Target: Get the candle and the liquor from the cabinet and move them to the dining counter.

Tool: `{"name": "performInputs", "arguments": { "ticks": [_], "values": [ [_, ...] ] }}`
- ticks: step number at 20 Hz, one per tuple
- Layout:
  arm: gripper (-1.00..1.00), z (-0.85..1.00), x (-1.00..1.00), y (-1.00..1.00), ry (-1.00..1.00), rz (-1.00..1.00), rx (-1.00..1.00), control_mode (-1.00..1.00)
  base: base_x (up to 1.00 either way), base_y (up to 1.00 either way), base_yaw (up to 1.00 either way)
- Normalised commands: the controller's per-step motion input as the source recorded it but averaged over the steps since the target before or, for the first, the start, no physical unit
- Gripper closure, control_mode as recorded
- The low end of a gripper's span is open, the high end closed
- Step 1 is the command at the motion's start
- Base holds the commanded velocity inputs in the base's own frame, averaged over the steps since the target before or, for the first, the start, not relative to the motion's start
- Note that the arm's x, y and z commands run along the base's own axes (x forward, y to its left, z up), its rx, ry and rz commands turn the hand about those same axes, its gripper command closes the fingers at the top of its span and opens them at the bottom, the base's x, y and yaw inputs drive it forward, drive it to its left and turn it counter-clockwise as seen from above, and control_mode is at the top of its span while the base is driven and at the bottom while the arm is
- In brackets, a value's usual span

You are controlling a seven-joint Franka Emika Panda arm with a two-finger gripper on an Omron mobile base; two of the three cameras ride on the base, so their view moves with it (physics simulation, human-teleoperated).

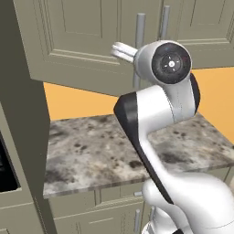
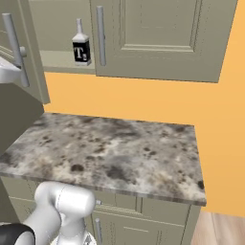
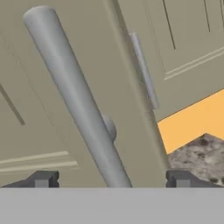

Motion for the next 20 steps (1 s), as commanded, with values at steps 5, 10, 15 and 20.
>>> {"name": "performInputs", "arguments": {
  "ticks": [5, 10, 15, 20],
  "values": [
    [-1.0, 0.11, -0.28, -0.18, 0.02, 0.17, 0.19, -1.0, 0.0, 0.0, 0.0],
    [-1.0, 0.16, -0.29, -0.22, 0.07, 0.21, 0.2, -1.0, 0.0, 0.0, 0.0],
    [-1.0, 0.04, -0.21, -0.44, 0.01, 0.26, 0.17, -1.0, 0.0, 0.0, 0.0],
    [-1.0, -0.16, 0.13, -0.34, 0.02, 0.3, 0.23, -1.0, 0.0, 0.0, 0.0]
  ]
}}
